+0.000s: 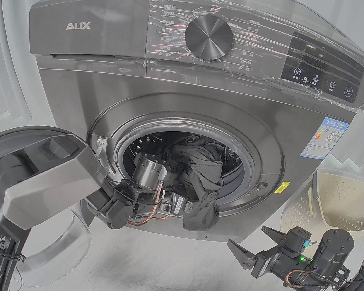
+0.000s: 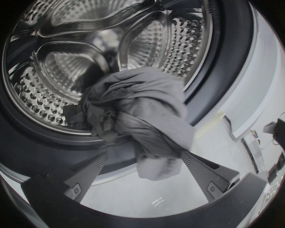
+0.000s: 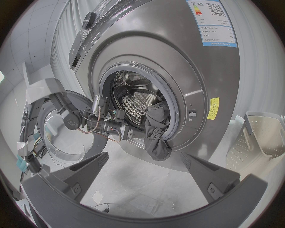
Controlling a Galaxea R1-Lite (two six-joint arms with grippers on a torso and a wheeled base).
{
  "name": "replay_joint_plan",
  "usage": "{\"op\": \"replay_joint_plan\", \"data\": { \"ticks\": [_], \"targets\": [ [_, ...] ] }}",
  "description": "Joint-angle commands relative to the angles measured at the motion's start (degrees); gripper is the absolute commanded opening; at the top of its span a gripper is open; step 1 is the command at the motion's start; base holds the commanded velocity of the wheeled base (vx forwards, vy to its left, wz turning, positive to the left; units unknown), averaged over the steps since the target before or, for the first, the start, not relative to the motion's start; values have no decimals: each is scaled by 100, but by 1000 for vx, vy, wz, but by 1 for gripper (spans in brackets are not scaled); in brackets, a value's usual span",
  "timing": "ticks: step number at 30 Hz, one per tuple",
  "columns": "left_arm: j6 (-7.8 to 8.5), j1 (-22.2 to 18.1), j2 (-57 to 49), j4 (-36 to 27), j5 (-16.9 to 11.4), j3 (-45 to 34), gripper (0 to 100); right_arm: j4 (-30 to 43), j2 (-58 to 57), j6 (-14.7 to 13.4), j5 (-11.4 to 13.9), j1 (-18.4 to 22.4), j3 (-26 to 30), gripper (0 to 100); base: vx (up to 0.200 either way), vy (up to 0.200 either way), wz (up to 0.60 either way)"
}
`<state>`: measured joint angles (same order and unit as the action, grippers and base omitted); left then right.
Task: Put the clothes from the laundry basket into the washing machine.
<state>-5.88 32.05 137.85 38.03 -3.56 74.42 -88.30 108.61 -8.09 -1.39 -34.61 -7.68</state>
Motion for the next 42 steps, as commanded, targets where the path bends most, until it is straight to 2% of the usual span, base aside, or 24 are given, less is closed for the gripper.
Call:
{"op": "replay_joint_plan", "data": {
  "ticks": [1,6,10,16,23,27,28,30,36,38,39,42],
  "targets": [
    [34,109,-549,-33,-277,-341,100,5,11,1,-2,-11,3,100,0,0,0],
    [34,153,-610,2,-664,-481,100,5,20,1,7,-11,3,100,0,0,0],
    [-1,153,-487,20,-690,-191,100,5,20,1,7,-37,3,100,0,0,0],
    [-1,144,286,301,-532,617,100,5,29,-8,-2,-37,3,100,0,0,0],
    [-19,161,752,336,-417,1109,100,5,47,-8,7,-55,3,100,0,0,0],
    [16,223,981,248,-163,1373,100,-3,126,-17,7,-64,-14,100,0,0,0],
    [51,223,1051,248,-101,1408,0,-3,126,-17,7,-64,-5,100,0,0,0],
    [122,188,1165,257,-22,1496,0,-3,126,-17,7,-72,-14,100,0,0,0],
    [122,144,1358,336,198,1821,0,-3,126,-17,7,-64,-14,100,0,0,0],
    [51,135,1429,336,435,2270,0,-3,126,-17,7,-46,-32,100,0,0,0],
    [51,135,1438,336,453,2305,0,-3,126,-17,7,-46,-32,100,0,0,0],
    [-72,-14,1648,433,989,3148,0,-3,126,-17,7,-37,-49,100,0,0,0]
  ]
}}
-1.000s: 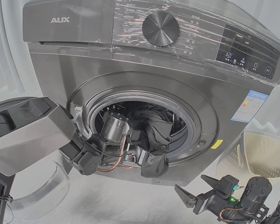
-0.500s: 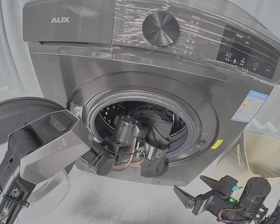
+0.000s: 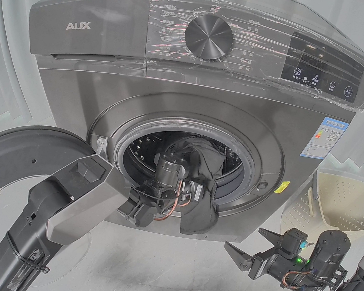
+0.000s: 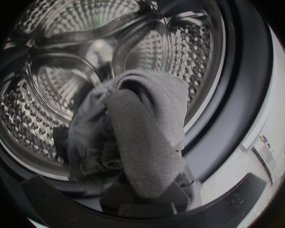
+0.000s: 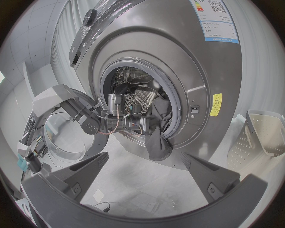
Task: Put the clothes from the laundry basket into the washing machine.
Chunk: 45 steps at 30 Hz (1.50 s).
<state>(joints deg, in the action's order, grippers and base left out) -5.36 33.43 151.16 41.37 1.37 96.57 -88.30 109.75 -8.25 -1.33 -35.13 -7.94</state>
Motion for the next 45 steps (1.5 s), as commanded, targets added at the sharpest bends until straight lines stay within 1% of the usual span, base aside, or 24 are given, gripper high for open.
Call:
{"op": "replay_joint_plan", "data": {
  "ticks": [1,7,12,13,18,20,23,25,26,27,28,29,30,32,34,41,42,43,45],
  "targets": [
    [-123,-187,370,108,567,1118,0,-3,11,8,1,15,-24,100,0,0,0],
    [-114,-442,467,11,936,1698,0,-3,11,8,1,15,-24,100,0,0,0],
    [-114,-513,449,2,988,1724,0,-3,11,-1,1,-11,-24,100,0,0,0],
    [-114,-521,449,11,988,1724,100,-3,11,-1,1,-2,-24,100,0,0,0],
    [-132,-477,388,72,980,1557,100,-3,11,-1,1,6,-15,100,0,0,0],
    [-132,-442,300,55,980,1276,100,-3,11,-1,1,15,-15,100,0,0,0],
    [-114,-328,-254,-33,795,257,100,-3,11,8,1,24,-15,100,0,0,0],
    [-114,-214,-588,-156,435,-446,100,-3,11,8,10,24,-24,100,0,0,0],
    [-114,-205,-632,-174,391,-534,100,-3,11,8,10,24,-24,100,0,0,0],
    [-96,-143,-755,-165,224,-842,100,-3,20,8,10,6,-24,100,0,0,0],
    [-70,-126,-764,-138,189,-947,100,-3,20,8,1,-11,-24,100,0,0,0],
    [-70,-126,-764,-138,189,-947,100,-3,20,8,1,-11,-24,100,0,0,0],
    [-26,-99,-773,-121,127,-1106,100,-3,11,-1,1,-20,-24,100,0,0,0],
    [-17,-82,-746,-112,83,-1141,100,-3,11,-1,1,-20,-15,100,0,0,0],
    [-35,-38,-685,-103,-22,-1097,100,-3,11,-1,1,-20,-6,100,0,0,0],
    [-17,-29,-439,-121,-40,-983,100,-3,11,8,1,-20,-24,100,0,0,0],
    [18,-29,-351,-112,-40,-939,100,-3,11,8,1,-20,-24,100,0,0,0],
    [53,-29,-307,-112,-40,-912,0,-3,11,8,1,-20,-24,100,0,0,0],
    [71,-29,-236,-112,-40,-842,0,-3,11,-1,1,-20,-15,100,0,0,0]
  ]
}}
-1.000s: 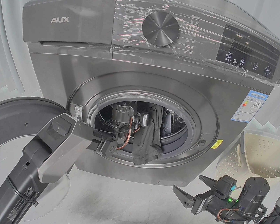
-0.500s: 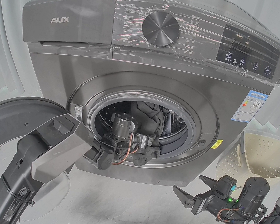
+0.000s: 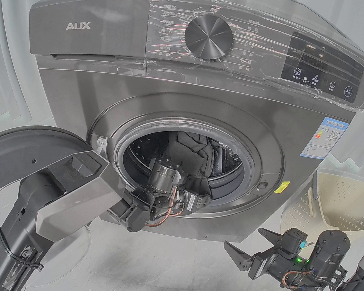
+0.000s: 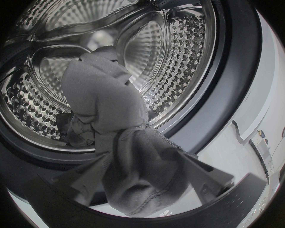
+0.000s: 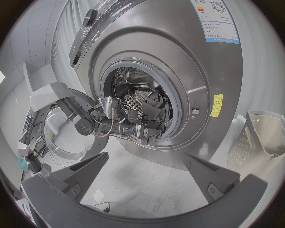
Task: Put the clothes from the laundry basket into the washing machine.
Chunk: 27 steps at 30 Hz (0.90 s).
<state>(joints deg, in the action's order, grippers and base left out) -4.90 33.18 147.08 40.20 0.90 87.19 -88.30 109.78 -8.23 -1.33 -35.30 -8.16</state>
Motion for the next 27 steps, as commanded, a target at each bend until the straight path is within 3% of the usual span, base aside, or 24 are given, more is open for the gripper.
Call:
{"op": "replay_joint_plan", "data": {
  "ticks": [1,10,14,17,27],
  "targets": [
    [15,-5,198,5,15,141,0,-3,9,-3,1,-3,7,100,0,0,0],
    [-55,-66,286,119,165,659,0,-3,9,-3,1,-12,7,100,0,0,0],
    [-90,-260,357,356,446,1055,0,-3,9,-3,1,-20,7,100,0,0,0],
    [-90,-304,383,365,490,1151,0,-3,9,-3,1,-20,7,100,0,0,0],
    [-108,-541,954,356,859,2566,0,5,17,-3,1,-12,16,100,0,0,0]
  ]
}}
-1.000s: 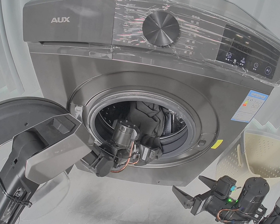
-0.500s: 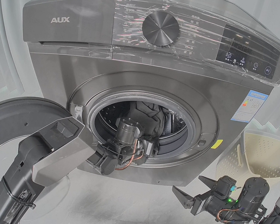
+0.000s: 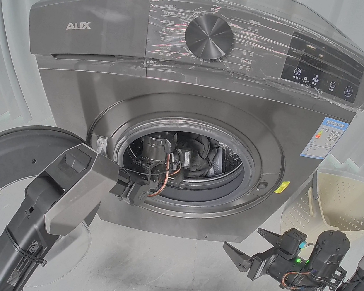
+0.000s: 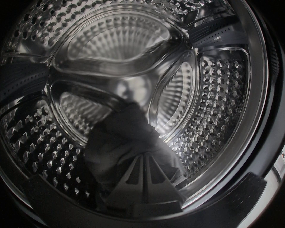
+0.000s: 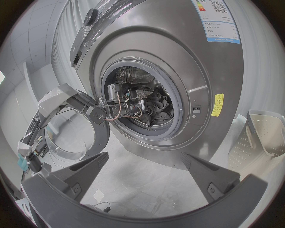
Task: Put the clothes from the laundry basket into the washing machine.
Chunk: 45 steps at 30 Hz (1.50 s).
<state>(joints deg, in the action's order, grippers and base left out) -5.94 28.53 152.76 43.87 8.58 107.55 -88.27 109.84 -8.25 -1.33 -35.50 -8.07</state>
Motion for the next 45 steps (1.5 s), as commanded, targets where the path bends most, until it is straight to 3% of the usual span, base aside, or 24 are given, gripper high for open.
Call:
{"op": "replay_joint_plan", "data": {
  "ticks": [1,12,13,19,22,25,36,37,45],
  "targets": [
    [-4,-75,395,-10,91,539,0,3,11,-1,1,-1,7,100,0,0,0],
    [-4,-84,421,-10,100,592,0,3,11,-1,1,8,16,100,0,0,0],
    [-4,-84,421,-10,100,592,100,3,11,-1,1,8,25,100,0,0,0],
    [-22,-40,245,-28,47,38,100,3,20,-10,1,8,60,100,0,0,0],
    [-13,4,-71,-37,-190,-770,100,3,47,-10,10,8,51,100,0,0,0],
    [-4,48,-132,-28,-331,-1051,100,3,47,-10,10,-1,51,100,0,0,0],
    [75,39,105,-72,-313,-981,100,3,47,-10,10,-1,42,100,0,0,0],
    [93,30,114,-81,-313,-972,0,3,47,-10,10,-1,42,100,0,0,0],
    [93,-5,114,-72,-261,-814,0,3,38,-10,10,-1,16,100,0,0,0]
  ]
}}
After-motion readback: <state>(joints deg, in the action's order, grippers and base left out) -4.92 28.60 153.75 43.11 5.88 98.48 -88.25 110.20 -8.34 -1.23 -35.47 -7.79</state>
